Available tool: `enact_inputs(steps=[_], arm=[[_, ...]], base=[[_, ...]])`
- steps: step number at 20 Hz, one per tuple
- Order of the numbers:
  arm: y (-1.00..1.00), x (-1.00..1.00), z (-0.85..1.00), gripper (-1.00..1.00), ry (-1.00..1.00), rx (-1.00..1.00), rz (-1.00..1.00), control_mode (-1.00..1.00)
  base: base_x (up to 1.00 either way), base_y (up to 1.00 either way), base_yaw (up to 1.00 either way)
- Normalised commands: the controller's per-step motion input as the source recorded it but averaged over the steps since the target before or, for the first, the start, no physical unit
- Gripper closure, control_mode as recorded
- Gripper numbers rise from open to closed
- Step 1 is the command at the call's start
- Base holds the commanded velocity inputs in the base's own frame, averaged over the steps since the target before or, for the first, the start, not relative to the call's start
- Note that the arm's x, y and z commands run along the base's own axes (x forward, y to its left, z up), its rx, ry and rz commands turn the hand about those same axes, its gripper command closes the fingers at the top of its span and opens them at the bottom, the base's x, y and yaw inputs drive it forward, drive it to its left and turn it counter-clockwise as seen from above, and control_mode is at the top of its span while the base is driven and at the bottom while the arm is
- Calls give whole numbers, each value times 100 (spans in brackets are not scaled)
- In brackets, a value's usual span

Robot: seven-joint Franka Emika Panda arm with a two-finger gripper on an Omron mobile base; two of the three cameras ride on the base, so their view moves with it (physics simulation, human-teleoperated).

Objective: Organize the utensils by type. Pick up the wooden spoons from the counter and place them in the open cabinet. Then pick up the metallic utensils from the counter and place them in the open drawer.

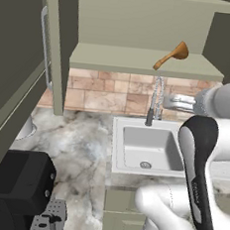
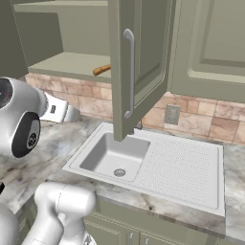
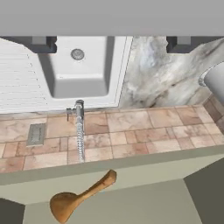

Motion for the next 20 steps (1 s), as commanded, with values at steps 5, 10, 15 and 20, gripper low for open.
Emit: enact_inputs(steps=[5,10,15,20], arm=[[0,-85,-100,-100,0,0,0,-100],[0,-41,-79,-100,0,0,0,-100],[0,-24,-40,-100,0,0,0,-100],[0,-2,-35,-100,0,0,0,-100]], base=[[0,0,0],[0,0,0],[0,0,0],[0,0,0]])
